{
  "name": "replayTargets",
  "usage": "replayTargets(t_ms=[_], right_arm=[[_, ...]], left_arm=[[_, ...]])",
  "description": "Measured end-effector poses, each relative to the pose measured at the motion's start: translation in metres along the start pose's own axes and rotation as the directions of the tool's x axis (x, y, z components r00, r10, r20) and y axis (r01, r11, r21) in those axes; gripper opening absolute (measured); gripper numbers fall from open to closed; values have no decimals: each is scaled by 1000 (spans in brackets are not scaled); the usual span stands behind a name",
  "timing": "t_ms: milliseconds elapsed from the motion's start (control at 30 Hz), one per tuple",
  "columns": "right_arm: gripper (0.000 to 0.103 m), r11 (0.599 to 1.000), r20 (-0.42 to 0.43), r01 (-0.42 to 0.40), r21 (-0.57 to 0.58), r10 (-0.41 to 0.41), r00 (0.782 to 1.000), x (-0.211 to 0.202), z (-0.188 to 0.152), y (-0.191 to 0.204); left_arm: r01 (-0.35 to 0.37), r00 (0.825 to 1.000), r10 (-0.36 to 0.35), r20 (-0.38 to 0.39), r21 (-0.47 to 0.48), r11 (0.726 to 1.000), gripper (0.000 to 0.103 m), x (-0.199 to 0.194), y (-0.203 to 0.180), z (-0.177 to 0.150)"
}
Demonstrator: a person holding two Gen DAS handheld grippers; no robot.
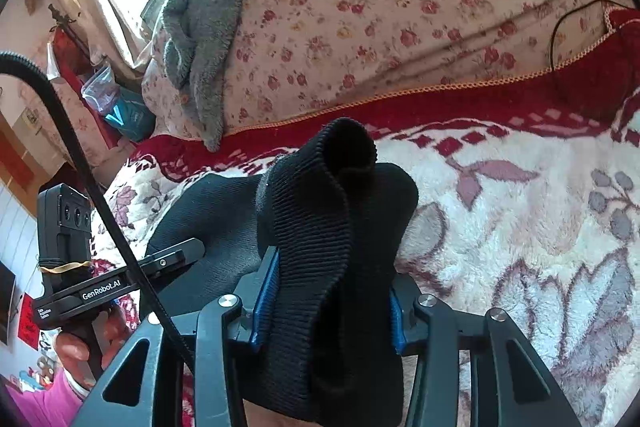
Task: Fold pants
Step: 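Grasp the ribbed cuff edge with both grippers and lift it, then lay the cuff edge down on the bundle and open both grippers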
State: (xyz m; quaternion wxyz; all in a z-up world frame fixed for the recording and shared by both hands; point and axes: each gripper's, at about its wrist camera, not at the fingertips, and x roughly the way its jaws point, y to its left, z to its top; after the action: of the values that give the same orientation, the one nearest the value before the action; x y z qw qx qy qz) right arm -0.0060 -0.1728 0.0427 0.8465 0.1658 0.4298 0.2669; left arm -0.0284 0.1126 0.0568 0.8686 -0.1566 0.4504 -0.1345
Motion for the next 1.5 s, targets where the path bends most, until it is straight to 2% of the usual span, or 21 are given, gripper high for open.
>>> replayTargets(t_ms=[233, 633, 1067, 1300, 1500], right_arm=[[43, 1000, 4, -18, 13, 18, 1000, 0, -2, 18], [43, 996, -12, -63, -58, 62, 998, 15, 8, 74], [43, 970, -81, -186, -155, 175, 981, 78, 24, 168], [43, 959, -129, -223, -177, 202, 971, 111, 22, 201], [43, 961, -157, -225, -162, 200, 967, 137, 18, 211]], left_arm=[[-11, 1000, 12, 28, -21, 1000, 28, -21, 8, -1], [-38, 995, 44, 94, -69, 997, 28, -68, 46, 5], [-139, 970, 171, 174, -182, 974, 28, -139, 129, 7], [-161, 962, 207, 178, -242, 957, 28, -153, 165, -1], [-163, 965, 213, 156, -282, 946, 28, -148, 191, -1]])
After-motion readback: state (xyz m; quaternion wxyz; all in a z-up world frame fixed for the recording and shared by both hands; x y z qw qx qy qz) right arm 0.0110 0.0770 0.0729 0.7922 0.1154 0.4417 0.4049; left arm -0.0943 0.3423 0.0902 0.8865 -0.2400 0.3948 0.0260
